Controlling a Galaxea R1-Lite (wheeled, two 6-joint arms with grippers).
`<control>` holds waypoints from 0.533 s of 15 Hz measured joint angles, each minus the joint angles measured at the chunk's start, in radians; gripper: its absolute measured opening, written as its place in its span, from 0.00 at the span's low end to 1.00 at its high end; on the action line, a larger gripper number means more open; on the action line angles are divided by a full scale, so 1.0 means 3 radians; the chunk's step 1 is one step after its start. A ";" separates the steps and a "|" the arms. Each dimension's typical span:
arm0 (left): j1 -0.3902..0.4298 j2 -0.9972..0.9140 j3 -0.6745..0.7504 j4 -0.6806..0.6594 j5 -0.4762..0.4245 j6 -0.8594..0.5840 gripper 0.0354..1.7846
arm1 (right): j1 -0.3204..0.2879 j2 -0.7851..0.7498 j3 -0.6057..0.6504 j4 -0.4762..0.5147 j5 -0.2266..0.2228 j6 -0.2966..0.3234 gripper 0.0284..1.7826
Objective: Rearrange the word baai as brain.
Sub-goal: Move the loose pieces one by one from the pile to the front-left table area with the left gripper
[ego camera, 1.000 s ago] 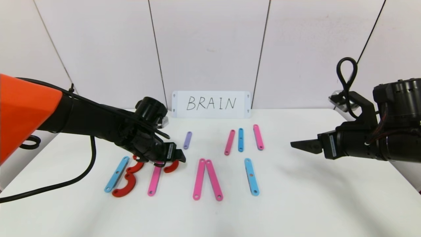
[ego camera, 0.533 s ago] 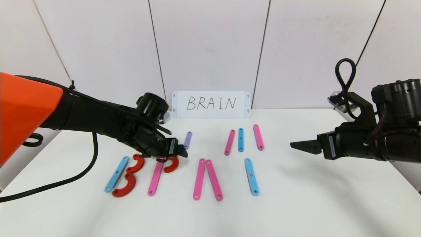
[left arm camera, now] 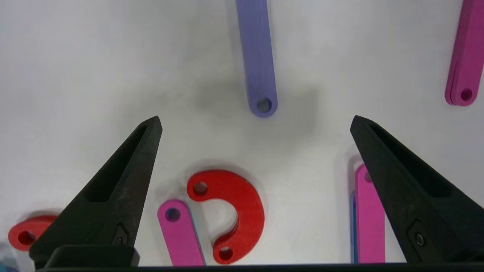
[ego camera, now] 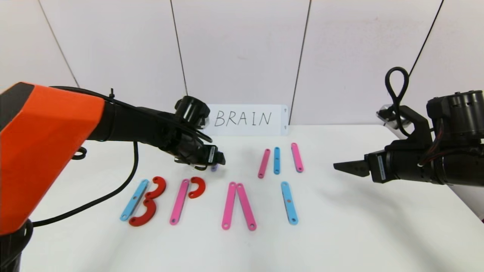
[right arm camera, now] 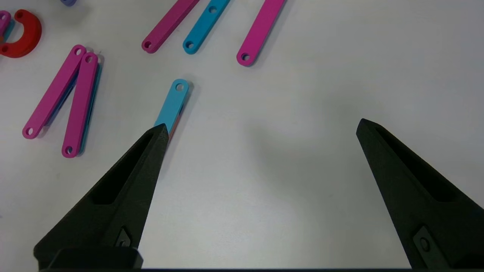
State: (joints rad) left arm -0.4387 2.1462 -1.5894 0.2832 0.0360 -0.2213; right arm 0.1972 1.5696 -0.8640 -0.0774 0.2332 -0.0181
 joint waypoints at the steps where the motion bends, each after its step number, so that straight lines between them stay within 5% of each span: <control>1: -0.0023 0.0088 -0.0118 0.0002 0.0098 0.0020 0.98 | 0.0000 0.0000 0.0000 0.0000 0.0000 0.0000 0.98; 8: -0.0072 0.0538 -0.0568 -0.0028 0.0427 0.0048 0.98 | -0.0006 -0.0004 0.0001 0.0000 0.0000 0.0000 0.98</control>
State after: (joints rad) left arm -0.4602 2.3077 -1.7598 0.2747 0.1640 -0.2068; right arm 0.1953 1.5683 -0.8638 -0.0774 0.2332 -0.0181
